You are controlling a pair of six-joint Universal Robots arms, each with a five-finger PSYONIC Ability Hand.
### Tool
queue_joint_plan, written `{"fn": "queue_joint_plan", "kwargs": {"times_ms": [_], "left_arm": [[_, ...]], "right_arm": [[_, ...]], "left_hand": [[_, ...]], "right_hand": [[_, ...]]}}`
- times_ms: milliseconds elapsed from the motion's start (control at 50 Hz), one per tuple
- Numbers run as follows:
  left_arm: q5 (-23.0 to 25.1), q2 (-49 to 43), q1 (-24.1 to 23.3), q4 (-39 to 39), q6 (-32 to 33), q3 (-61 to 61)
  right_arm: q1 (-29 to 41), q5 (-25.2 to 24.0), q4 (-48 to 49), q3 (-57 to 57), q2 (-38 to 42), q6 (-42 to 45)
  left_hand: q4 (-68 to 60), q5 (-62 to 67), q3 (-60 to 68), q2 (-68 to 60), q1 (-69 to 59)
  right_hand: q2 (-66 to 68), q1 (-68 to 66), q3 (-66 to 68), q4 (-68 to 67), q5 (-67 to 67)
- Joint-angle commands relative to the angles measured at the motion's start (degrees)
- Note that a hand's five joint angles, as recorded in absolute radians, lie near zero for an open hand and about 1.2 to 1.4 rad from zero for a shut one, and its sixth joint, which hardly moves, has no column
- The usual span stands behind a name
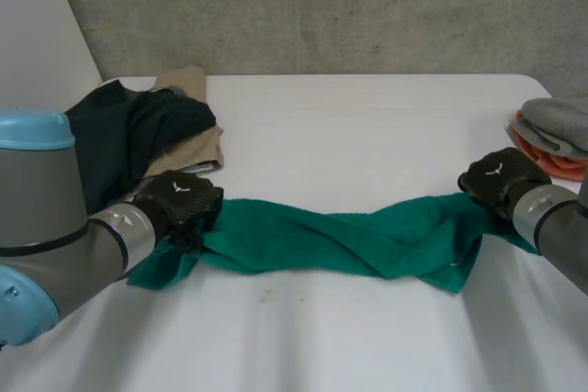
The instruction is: Fold the laundry.
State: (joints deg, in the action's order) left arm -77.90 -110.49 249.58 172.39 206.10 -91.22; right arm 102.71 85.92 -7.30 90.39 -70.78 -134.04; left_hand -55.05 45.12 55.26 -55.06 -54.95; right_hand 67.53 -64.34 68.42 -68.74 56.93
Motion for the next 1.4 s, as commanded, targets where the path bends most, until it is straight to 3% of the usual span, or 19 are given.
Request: {"fn": "queue_joint_plan", "kwargs": {"times_ms": [20, 100, 160, 280, 400, 480, 500, 580, 660, 780, 900, 1020, 1180, 1280, 1400], "left_arm": [[-0.1, -1.3, 0.1, 0.0, 0.1, 0.9], [-0.1, -1.8, 0.1, 0.0, 0.1, 1.4], [0.0, -2.4, 0.1, 0.6, 0.1, 2.4], [-4.5, -9.5, 0.4, 3.6, 0.3, 10.1], [-9.2, -14.0, 0.0, 8.8, 2.7, 22.9], [-9.3, -13.5, -0.1, 22.7, 2.8, 29.7], [-9.6, -13.3, -0.2, 30.3, 2.8, 31.1], [-10.1, -9.5, -1.3, 48.9, 2.1, 32.0], [-10.4, -6.9, -1.5, 55.1, 1.4, 32.5], [-10.6, -6.1, -1.3, 53.8, -2.9, 32.3], [-9.9, -4.6, -0.1, 52.7, -4.4, 24.3], [-9.4, -6.3, 0.3, 51.7, -4.8, 14.8], [-4.4, -12.4, -0.3, 49.0, -4.0, 2.8], [-4.2, -12.0, -0.3, 37.3, -2.8, -2.7], [-4.0, -1.2, 0.6, 12.5, 3.9, -8.6]], "right_arm": [[0.0, 0.0, 0.1, 0.2, 0.9, 0.0], [0.0, 0.0, 0.1, 0.2, 1.4, 0.0], [0.0, 0.2, 0.7, 0.3, 1.7, 0.1], [0.0, 0.7, 2.9, -1.2, 4.2, 1.1], [0.1, 2.6, 6.4, -13.6, 8.5, 2.7], [0.1, 5.4, 16.5, -22.4, 8.6, 0.2], [0.2, 5.6, 19.3, -23.6, 8.5, -0.4], [0.1, 5.2, 35.7, -26.0, 6.7, -4.6], [-0.3, 5.6, 46.0, -26.1, 4.6, -7.7], [-0.5, 5.4, 48.3, -26.2, 3.9, -10.0], [-0.6, 5.0, 46.5, -23.8, 3.9, -10.4], [-1.0, 2.9, 38.6, -18.9, 5.8, -10.4], [-1.4, -1.6, 25.2, -14.5, 16.1, -7.6], [-2.6, -1.4, 13.6, -12.3, 17.7, -1.0], [-6.3, -1.4, 0.8, -5.9, 12.0, 6.0]], "left_hand": [[-6.6, 6.6, 6.4, -6.6, -6.7], [-9.8, 9.7, 9.6, -9.8, -9.9], [-24.9, 24.8, 24.7, -24.9, -25.0], [-25.0, 24.9, 24.7, -24.9, -25.1], [-25.0, 24.9, 24.7, -24.9, -25.1], [-25.0, 24.9, 24.7, -24.9, -25.1], [-25.0, 24.9, 24.7, -24.9, -25.1], [-25.0, 24.9, 24.7, -24.9, -25.1], [-25.0, 24.9, 24.7, -24.9, -25.1], [-25.0, 24.9, 24.7, -24.9, -25.1], [-25.0, 24.9, 24.7, -24.9, -25.1], [-25.0, 24.9, 24.7, -24.9, -25.1], [-25.0, 24.9, 24.7, -24.9, -25.1], [-25.0, 24.9, 24.7, -24.9, -25.1], [-25.0, 24.9, 24.7, -24.9, -25.1]], "right_hand": [[12.5, -15.7, 11.6, -11.3, 13.1], [12.5, -15.7, 11.6, -11.3, 13.1], [12.5, -15.7, 11.6, -11.3, 13.1], [12.5, -15.7, 11.6, -11.3, 13.1], [12.5, -15.7, 11.6, -11.3, 13.1], [12.5, -15.7, 11.6, -11.3, 13.1], [12.5, -15.7, 11.6, -11.3, 13.1], [12.5, -15.7, 11.6, -11.3, 13.1], [12.5, -15.7, 11.6, -11.3, 13.1], [12.5, -15.7, 11.6, -11.3, 13.1], [12.5, -15.7, 11.6, -11.3, 13.1], [12.5, -15.7, 11.6, -11.3, 13.1], [12.5, -15.7, 11.6, -11.3, 13.1], [12.5, -15.7, 11.6, -11.3, 13.1], [12.5, -15.7, 11.6, -11.3, 13.1]]}}
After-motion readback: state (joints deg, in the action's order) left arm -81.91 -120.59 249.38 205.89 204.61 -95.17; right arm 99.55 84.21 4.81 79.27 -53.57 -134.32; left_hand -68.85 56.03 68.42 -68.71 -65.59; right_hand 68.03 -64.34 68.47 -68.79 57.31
